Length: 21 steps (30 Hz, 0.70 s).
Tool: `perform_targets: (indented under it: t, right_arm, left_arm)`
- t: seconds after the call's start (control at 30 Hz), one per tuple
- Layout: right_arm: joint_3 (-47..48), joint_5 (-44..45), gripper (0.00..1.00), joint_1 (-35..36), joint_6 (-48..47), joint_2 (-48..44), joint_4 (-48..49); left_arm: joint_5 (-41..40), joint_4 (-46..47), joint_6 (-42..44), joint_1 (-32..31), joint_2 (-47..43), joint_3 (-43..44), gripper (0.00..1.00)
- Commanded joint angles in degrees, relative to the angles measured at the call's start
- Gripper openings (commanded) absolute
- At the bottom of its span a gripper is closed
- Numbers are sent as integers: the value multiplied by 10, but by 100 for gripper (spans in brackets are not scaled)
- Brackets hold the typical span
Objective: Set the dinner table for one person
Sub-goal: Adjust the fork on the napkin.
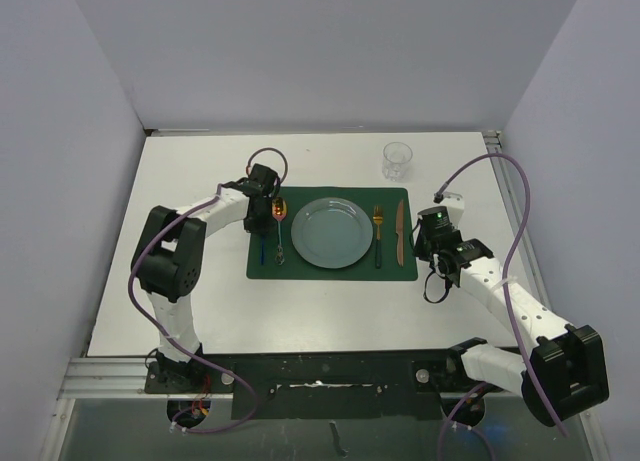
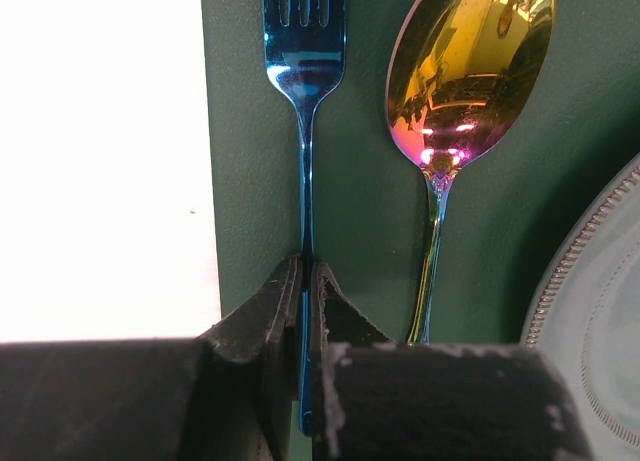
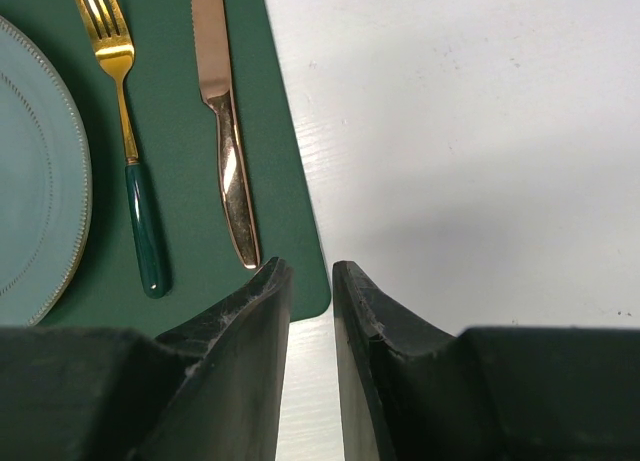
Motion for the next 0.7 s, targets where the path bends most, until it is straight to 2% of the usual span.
perform_targets:
  t: [0.0,0.27,0.53,0.67]
  right_arm:
    - [8,2,25,-5,-3,4,22]
    - [9,1,25,-5,-3,4,21]
    - [8,0,25,-5,-3,4,23]
    - [8,-1,25,-5,-3,5,23]
  left_arm:
    - [-1,-10,12,-3,-26,-7,0]
    - [-3,-13,13,-6,-26,-7,0]
    - [-8,-14,12,-7,-40,-7,24]
    - [-15,-17,9,-7,-46,-4,30]
